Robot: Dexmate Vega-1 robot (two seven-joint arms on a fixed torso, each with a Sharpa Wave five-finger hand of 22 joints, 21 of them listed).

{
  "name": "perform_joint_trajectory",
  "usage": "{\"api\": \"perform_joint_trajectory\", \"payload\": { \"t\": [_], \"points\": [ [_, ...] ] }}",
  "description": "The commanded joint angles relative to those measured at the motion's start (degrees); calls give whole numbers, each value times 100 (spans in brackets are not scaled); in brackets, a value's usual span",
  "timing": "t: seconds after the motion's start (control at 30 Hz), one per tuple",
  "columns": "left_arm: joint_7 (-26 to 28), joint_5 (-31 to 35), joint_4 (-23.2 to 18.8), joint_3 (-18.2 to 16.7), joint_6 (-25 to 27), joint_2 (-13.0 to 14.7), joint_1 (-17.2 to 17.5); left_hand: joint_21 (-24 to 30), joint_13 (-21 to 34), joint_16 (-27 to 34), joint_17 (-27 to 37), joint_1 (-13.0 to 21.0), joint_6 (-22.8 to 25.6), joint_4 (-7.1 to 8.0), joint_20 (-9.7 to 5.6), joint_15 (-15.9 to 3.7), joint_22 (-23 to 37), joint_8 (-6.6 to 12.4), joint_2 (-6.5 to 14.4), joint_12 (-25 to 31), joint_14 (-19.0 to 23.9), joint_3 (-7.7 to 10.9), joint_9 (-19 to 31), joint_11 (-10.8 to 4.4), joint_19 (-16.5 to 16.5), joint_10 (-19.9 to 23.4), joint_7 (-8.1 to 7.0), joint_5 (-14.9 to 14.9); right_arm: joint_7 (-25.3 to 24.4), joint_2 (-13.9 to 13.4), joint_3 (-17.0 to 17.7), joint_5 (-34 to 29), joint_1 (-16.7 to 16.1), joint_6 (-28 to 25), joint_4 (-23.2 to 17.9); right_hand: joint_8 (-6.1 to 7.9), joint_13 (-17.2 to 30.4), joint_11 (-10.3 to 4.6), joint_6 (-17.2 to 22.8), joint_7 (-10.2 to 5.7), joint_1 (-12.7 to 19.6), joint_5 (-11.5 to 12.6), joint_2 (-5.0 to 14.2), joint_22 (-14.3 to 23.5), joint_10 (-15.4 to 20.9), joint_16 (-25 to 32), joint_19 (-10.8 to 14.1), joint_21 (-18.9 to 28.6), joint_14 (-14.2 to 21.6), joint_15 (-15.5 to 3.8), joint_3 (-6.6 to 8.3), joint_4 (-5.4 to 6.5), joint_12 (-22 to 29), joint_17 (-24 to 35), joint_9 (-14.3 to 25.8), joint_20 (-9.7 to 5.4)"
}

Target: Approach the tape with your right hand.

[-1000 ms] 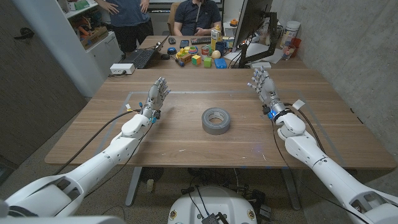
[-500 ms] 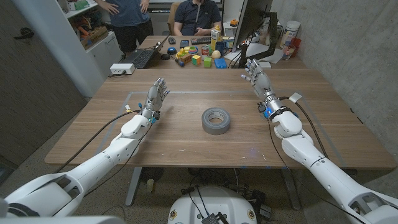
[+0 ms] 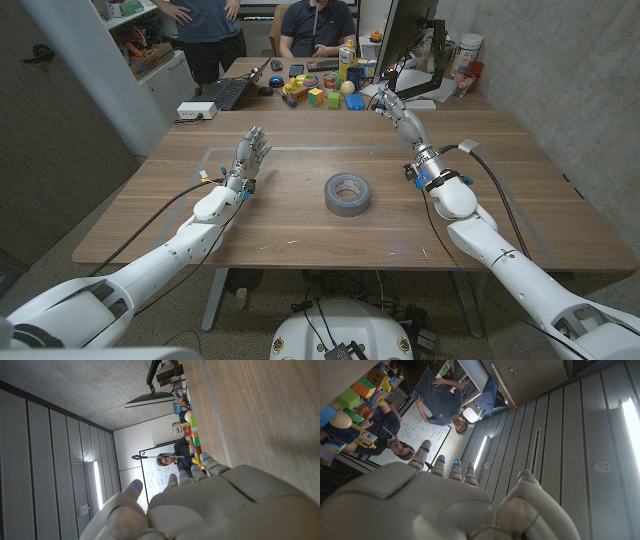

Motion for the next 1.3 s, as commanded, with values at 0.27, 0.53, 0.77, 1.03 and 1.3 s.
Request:
{"api": "perform_joint_trajectory", "payload": {
  "t": [0.27, 0.53, 0.77, 1.03, 1.3],
  "points": [
    [-26, -126, 93, 135, -128, 30, -22, 17, 25, 32, 19, 5, -350, -8, -45, -91, 23, 7, 760, 16, -159, 44, 28, -14, 36, -125, -30, 26, -725, -111, 44, -2866, 74, 791, -123, 29, 18, -63, 96, -103, 54, 14, -95, 9, 92, -22, 122, -64, 127, -35, -79, -48, 53, 14, 9, 8],
    [-76, -153, 149, 173, -167, 13, -50, 13, 26, 31, 19, 5, -350, -8, -51, -96, 24, 4, 759, 11, -156, 44, 29, -20, 37, -131, -33, 26, -741, -320, -3, -3600, 89, 546, -408, -13, 21, -151, 92, -231, -24, -16, -236, 9, -9, -88, 231, -134, 58, -43, -226, -37, -14, 22, 12, 15],
    [-112, -175, 209, 197, -198, -12, -74, 10, 26, 30, 19, 5, -348, -8, -55, -100, 24, 1, 760, 10, -156, 45, 30, -26, 41, -130, -30, 26, -1058, -425, -194, -4453, 226, 342, -450, -87, 25, -222, -59, -323, -54, -21, -293, 8, -157, -141, 275, -214, -22, -43, -314, -31, -80, 27, 17, 22],
    [-108, -190, 202, 218, -211, -6, -71, 5, 26, 25, 19, 5, -351, -8, -56, -92, 24, -3, 759, 12, -163, 46, 30, -24, 41, -120, -20, 26, -1254, -528, -525, -4861, 460, 114, -326, -69, 26, -234, -12, -349, -54, -19, -305, 6, -166, -158, 278, -260, -48, -43, -346, -32, -84, 28, 20, 26],
    [-115, -195, 214, 237, -224, -8, -83, 1, 26, 27, 19, 4, -347, -8, -59, -106, 24, -4, 758, 11, -153, 46, 30, -16, 42, -118, -28, 26, -1729, -662, -813, -5361, 656, -63, -184, -48, 27, -240, 51, -326, -50, -13, -307, 7, -122, -147, 293, -308, -8, -46, -376, -33, -70, 27, 22, 26]
  ]
}}
